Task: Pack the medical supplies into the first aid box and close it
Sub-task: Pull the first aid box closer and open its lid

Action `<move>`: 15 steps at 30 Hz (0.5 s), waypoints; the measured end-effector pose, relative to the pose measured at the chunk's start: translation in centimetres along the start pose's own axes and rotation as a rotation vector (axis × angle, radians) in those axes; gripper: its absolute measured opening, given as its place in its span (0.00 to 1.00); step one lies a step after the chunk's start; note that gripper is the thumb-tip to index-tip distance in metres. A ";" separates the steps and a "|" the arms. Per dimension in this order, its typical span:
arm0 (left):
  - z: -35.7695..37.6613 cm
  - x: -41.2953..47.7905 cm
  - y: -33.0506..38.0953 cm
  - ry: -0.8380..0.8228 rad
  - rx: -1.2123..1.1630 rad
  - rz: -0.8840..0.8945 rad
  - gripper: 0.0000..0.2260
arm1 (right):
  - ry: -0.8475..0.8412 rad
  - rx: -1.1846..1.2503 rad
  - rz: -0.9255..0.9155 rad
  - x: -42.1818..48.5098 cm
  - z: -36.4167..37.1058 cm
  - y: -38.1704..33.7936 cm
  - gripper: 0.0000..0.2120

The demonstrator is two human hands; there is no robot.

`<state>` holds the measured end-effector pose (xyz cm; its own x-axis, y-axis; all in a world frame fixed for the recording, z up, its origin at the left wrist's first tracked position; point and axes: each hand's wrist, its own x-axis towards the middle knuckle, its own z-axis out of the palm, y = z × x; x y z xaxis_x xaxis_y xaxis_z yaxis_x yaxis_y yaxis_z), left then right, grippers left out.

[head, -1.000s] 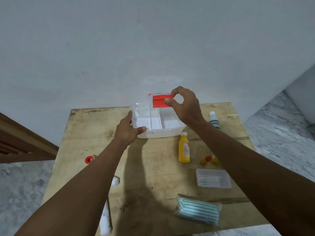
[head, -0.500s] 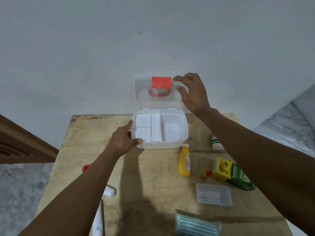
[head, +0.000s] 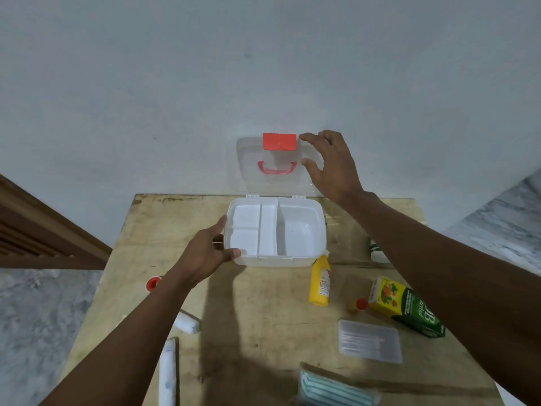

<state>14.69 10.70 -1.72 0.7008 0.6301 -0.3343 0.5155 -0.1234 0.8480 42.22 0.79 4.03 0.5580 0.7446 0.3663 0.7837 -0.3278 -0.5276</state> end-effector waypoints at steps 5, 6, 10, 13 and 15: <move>0.1 -0.4 0.8 -0.016 0.039 0.009 0.42 | -0.063 -0.043 0.018 -0.1 -0.1 -0.3 0.27; 0.4 -0.4 0.8 -0.010 0.062 0.021 0.43 | -0.074 -0.063 0.020 -0.2 -0.1 -0.5 0.28; 1.2 -0.1 0.2 0.011 0.146 0.121 0.47 | -0.069 -0.112 0.087 -1.7 -0.3 -1.6 0.33; 1.3 0.1 -0.5 0.006 0.168 0.161 0.45 | -0.069 -0.096 0.176 -3.7 -0.6 -2.8 0.31; 1.6 0.1 -0.7 -0.002 0.145 0.200 0.45 | -0.047 -0.064 0.224 -5.9 -0.5 -3.6 0.30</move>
<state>15.16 9.65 -3.02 0.7970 0.5806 -0.1666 0.4317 -0.3546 0.8294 36.24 -2.77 4.16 0.7074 0.6753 0.2085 0.6585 -0.5226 -0.5415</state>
